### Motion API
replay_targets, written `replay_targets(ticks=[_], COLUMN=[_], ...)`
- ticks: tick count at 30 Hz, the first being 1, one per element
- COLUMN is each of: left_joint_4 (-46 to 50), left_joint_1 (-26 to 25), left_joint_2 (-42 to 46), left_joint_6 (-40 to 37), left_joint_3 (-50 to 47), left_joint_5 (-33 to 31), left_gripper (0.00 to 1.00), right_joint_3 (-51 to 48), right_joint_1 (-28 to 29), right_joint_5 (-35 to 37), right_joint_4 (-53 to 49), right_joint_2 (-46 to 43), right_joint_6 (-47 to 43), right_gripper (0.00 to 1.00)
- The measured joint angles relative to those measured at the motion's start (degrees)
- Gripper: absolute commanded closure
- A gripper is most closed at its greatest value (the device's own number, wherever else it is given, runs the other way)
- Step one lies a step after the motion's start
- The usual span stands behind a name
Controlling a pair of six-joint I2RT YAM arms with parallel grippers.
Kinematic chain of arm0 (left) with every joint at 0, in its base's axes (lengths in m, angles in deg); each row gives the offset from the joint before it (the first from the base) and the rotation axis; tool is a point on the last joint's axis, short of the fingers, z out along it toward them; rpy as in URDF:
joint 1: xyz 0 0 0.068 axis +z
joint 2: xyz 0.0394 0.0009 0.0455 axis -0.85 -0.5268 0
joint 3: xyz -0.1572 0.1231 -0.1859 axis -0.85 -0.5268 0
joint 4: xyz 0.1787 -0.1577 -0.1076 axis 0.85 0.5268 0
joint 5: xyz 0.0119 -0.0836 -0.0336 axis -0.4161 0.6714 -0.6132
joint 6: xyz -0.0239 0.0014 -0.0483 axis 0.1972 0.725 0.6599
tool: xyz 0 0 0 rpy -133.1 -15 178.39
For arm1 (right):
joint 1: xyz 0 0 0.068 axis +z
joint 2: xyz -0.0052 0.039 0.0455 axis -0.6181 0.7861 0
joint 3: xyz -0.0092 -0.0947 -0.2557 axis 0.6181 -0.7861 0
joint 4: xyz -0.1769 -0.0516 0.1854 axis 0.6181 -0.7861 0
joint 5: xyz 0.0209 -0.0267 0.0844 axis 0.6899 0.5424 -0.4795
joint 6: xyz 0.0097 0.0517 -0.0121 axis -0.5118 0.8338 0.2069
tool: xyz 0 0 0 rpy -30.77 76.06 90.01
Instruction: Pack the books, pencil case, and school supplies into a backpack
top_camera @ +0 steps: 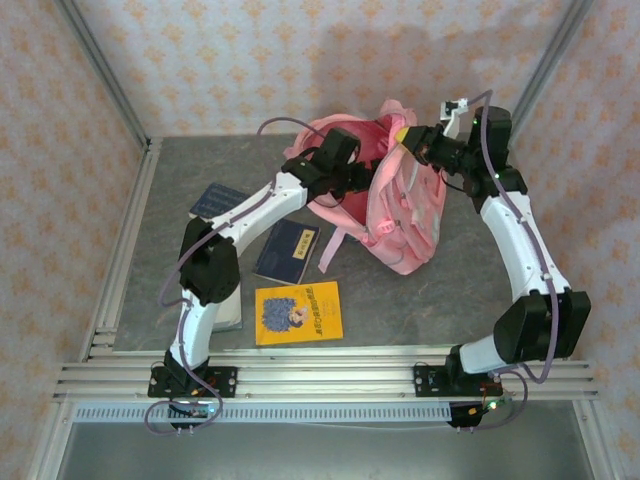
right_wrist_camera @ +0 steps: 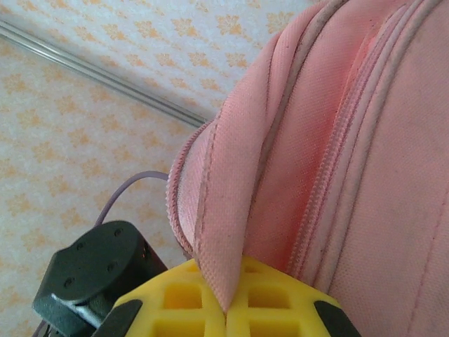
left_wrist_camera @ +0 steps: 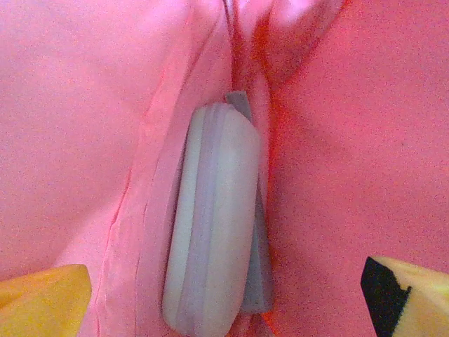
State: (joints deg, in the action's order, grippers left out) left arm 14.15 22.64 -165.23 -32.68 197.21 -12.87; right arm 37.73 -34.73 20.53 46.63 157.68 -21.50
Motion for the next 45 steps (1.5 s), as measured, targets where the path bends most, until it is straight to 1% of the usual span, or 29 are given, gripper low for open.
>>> replay_targets(ticks=[6, 12, 20, 26, 28, 31, 33, 37, 38, 42, 45], left_joint_4=[-0.46, 0.31, 3.54, 6.56, 6.99, 8.22, 9.75, 13.64, 14.29, 17.35, 18.91], left_joint_1=[-0.04, 0.0, 0.09, 0.07, 0.07, 0.11, 0.35, 1.95, 2.64, 6.62, 9.62], left_joint_2=[0.0, 1.46, 5.25, 8.37, 9.05, 9.99, 10.4, 10.84, 11.15, 12.35, 12.04], left_joint_6=[-0.68, -3.23, -8.11, -11.98, -12.9, -14.45, -15.32, -17.77, -18.36, -21.4, -23.34], left_joint_3=[0.74, 2.82, 6.54, 7.15, 7.54, 7.63, 8.07, 10.64, 10.86, 11.17, 11.43], left_joint_5=[0.31, -0.07, 1.14, 1.16, 1.18, 0.87, -0.17, -4.81, -6.21, -13.18, -16.11], left_gripper=[0.0, 0.0, 0.0, 0.0, 0.05, 0.08, 0.08, 0.02, 0.0, 0.0, 0.0], right_joint_3=[-0.42, -0.94, 0.22, 2.54, 2.86, 3.06, 3.06, 3.17, 3.19, 3.19, 3.19], right_joint_1=[0.0, 0.0, 0.07, 0.55, 0.68, 0.81, 0.81, 0.81, 0.79, 0.74, 0.66], right_joint_5=[1.46, 3.26, 8.41, 13.92, 15.3, 17.18, 18.69, 22.08, 22.77, 25.53, 26.95], right_joint_4=[-0.66, -1.99, -6.12, -9.9, -10.45, -11.06, -11.74, -14.03, -14.56, -16.83, -18.23], right_joint_2=[-0.76, -1.75, -2.27, -1.68, -1.25, -0.66, -0.5, -0.37, -0.28, 0.28, 0.83], right_joint_6=[-0.98, -3.34, -7.93, -11.37, -12.15, -12.79, -13.25, -14.14, -14.25, -14.73, -14.93], right_gripper=[1.0, 1.0, 1.0, 1.0, 1.0, 1.0, 1.0, 1.0, 1.0, 1.0, 1.0])
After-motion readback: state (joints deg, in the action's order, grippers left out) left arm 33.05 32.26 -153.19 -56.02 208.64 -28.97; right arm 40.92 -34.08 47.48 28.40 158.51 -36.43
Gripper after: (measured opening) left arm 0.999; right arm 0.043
